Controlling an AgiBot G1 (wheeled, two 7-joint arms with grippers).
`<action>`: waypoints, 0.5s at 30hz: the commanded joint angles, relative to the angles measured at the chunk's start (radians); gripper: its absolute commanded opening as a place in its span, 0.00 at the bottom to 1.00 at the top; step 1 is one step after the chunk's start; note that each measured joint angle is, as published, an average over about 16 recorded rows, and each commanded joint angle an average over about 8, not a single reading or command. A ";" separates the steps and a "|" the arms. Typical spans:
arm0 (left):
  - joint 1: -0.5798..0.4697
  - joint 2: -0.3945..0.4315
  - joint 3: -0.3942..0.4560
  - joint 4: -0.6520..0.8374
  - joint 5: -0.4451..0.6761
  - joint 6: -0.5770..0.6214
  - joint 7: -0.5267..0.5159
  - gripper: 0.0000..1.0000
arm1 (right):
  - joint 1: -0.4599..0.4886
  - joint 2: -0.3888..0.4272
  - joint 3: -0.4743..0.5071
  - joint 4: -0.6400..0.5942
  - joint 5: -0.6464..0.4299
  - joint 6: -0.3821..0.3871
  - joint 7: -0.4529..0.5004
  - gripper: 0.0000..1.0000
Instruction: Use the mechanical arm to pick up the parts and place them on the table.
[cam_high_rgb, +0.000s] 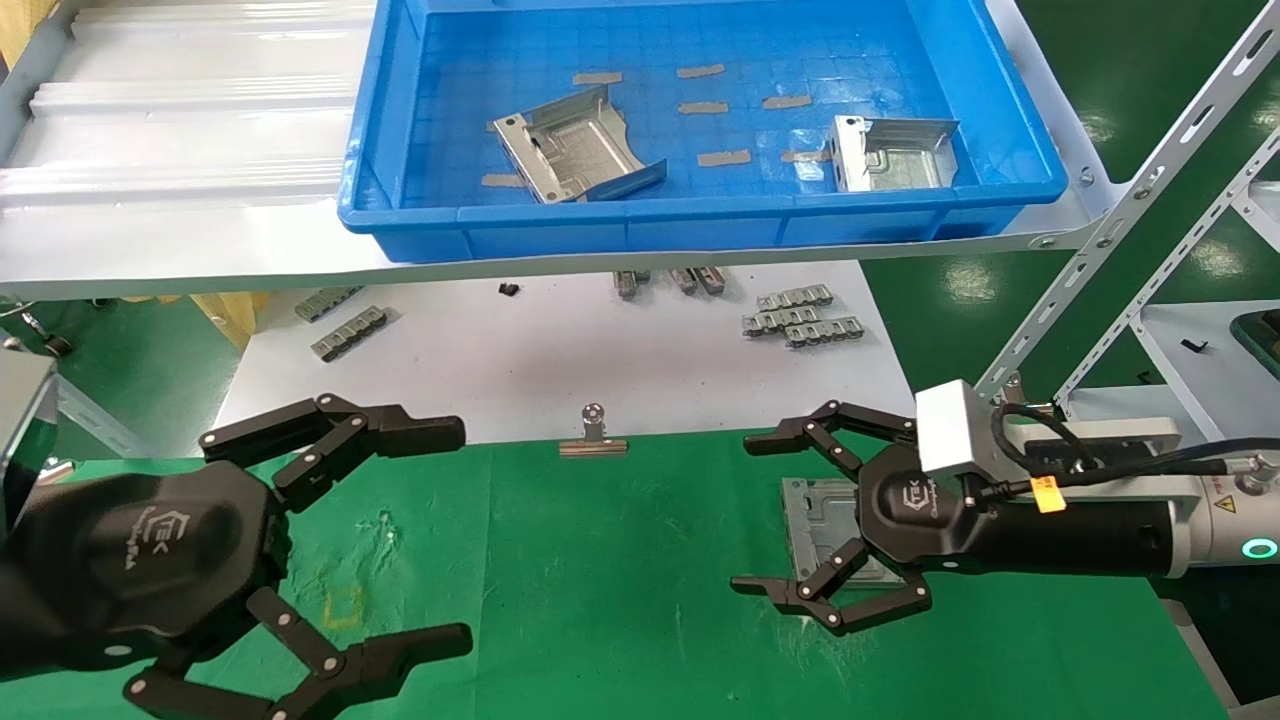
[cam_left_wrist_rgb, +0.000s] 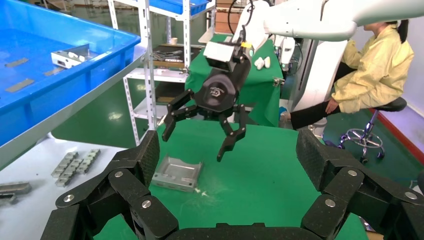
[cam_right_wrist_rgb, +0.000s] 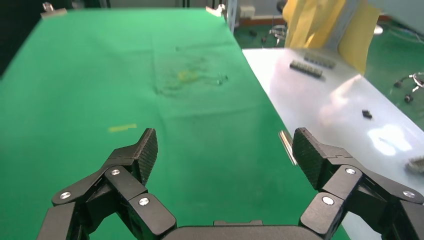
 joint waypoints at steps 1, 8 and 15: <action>0.000 0.000 0.000 0.000 0.000 0.000 0.000 1.00 | -0.022 0.011 0.027 0.035 0.011 0.004 0.026 1.00; 0.000 0.000 0.000 0.000 0.000 0.000 0.000 1.00 | -0.101 0.048 0.120 0.159 0.051 0.016 0.115 1.00; 0.000 0.000 0.000 0.000 0.000 0.000 0.000 1.00 | -0.181 0.086 0.214 0.282 0.090 0.028 0.205 1.00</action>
